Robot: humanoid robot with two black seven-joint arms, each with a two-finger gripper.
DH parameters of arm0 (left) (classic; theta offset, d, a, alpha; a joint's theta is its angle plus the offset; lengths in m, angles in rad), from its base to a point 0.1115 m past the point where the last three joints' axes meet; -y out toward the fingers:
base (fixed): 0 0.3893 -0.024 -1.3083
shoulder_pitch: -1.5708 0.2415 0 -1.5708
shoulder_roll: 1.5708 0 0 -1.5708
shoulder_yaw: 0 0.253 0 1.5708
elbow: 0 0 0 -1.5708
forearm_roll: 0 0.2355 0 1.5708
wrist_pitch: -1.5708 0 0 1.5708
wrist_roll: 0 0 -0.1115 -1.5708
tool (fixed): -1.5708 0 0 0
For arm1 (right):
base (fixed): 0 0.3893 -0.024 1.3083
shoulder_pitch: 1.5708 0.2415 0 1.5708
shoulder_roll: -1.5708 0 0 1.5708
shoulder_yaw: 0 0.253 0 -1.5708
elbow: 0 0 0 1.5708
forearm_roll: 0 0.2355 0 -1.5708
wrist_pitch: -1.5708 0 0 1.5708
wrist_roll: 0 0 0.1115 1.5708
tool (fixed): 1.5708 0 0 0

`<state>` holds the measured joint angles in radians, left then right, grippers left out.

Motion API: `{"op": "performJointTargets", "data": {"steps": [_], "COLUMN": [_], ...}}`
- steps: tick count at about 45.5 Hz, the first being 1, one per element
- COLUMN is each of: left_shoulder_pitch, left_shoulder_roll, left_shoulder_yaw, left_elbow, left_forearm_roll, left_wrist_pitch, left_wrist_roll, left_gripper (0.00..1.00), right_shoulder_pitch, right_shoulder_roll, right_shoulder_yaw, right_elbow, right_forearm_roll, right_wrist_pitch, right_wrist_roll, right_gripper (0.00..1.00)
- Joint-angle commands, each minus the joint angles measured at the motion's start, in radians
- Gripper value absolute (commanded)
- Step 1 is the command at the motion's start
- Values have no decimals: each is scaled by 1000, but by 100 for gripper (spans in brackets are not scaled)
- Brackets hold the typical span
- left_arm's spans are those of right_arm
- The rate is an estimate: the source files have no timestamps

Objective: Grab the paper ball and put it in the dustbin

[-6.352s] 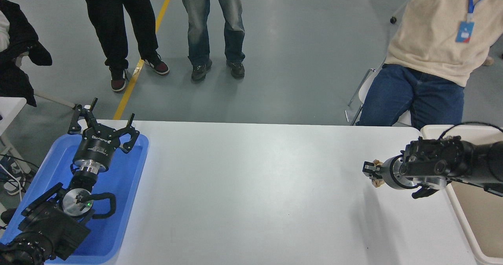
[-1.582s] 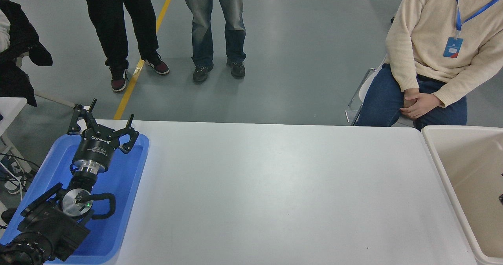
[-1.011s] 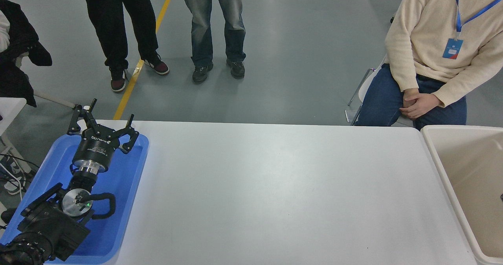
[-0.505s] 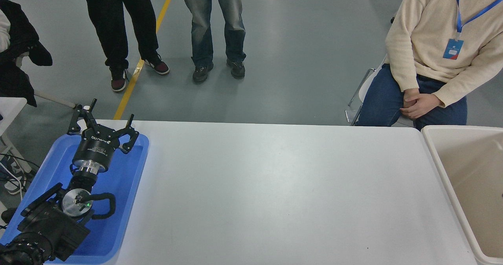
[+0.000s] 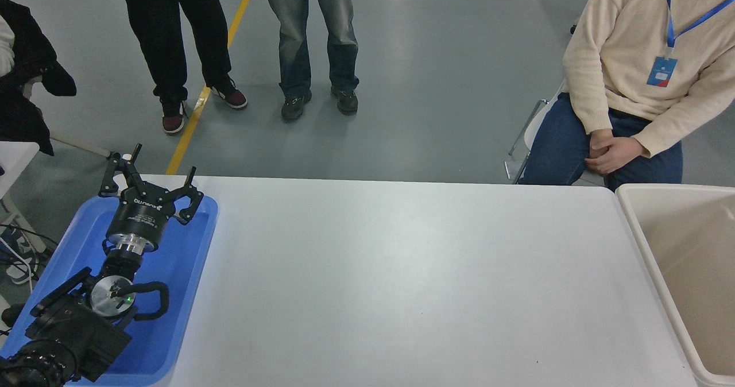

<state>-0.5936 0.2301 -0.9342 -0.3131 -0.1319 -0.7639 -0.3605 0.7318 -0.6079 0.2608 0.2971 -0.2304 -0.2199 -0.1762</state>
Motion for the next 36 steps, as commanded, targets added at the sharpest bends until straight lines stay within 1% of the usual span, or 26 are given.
{"op": "performJointTargets", "data": {"steps": [1, 4, 12, 14, 15, 17, 22, 25, 27, 30, 32, 33, 36], "left_shoulder_pitch": [0, 0, 0, 0, 0, 0, 0, 0, 0, 0, 0, 0, 0], "left_shoulder_roll": [-1, -1, -1, -1, -1, -1, -1, -1, -1, -1, -1, -1, -1], "left_shoulder_yaw": [-2, 0, 0, 0, 0, 0, 0, 0, 0, 0, 0, 0, 0], "left_elbow": [0, 0, -1, 0, -1, -1, 0, 0, 0, -1, 0, 0, 0], "left_forearm_roll": [0, 0, 0, 0, 0, 0, 0, 0, 0, 0, 0, 0, 0], "left_wrist_pitch": [0, 0, 0, 0, 0, 0, 0, 0, 0, 0, 0, 0, 0], "left_wrist_roll": [0, 0, 0, 0, 0, 0, 0, 0, 0, 0, 0, 0, 0], "left_gripper": [100, 100, 100, 100, 100, 100, 100, 100, 100, 100, 100, 100, 100], "right_shoulder_pitch": [0, -6, -103, -129, -144, -173, -262, -311, -331, -348, -359, -367, -383], "right_shoulder_roll": [-38, -43, -20, -1, 6, 20, 71, 99, 115, 143, 169, 189, 229], "right_shoulder_yaw": [245, 326, 710, 765, 787, 824, 903, 923, 925, 925, 926, 930, 933], "right_elbow": [200, 270, 399, 430, 442, 465, 545, 618, 658, 686, 691, 689, 694], "right_forearm_roll": [-1, -1, -1, -1, -3, -1, -3, -4, -10, -52, -98, -134, -193], "right_wrist_pitch": [5, 5, 22, 53, 68, 95, 160, 168, 168, 160, 154, 146, 125], "right_wrist_roll": [0, 0, 3, 14, 26, 69, 220, 297, 331, 365, 388, 408, 449], "right_gripper": [100, 100, 100, 100, 100, 100, 100, 100, 100, 100, 100, 100, 100]}}
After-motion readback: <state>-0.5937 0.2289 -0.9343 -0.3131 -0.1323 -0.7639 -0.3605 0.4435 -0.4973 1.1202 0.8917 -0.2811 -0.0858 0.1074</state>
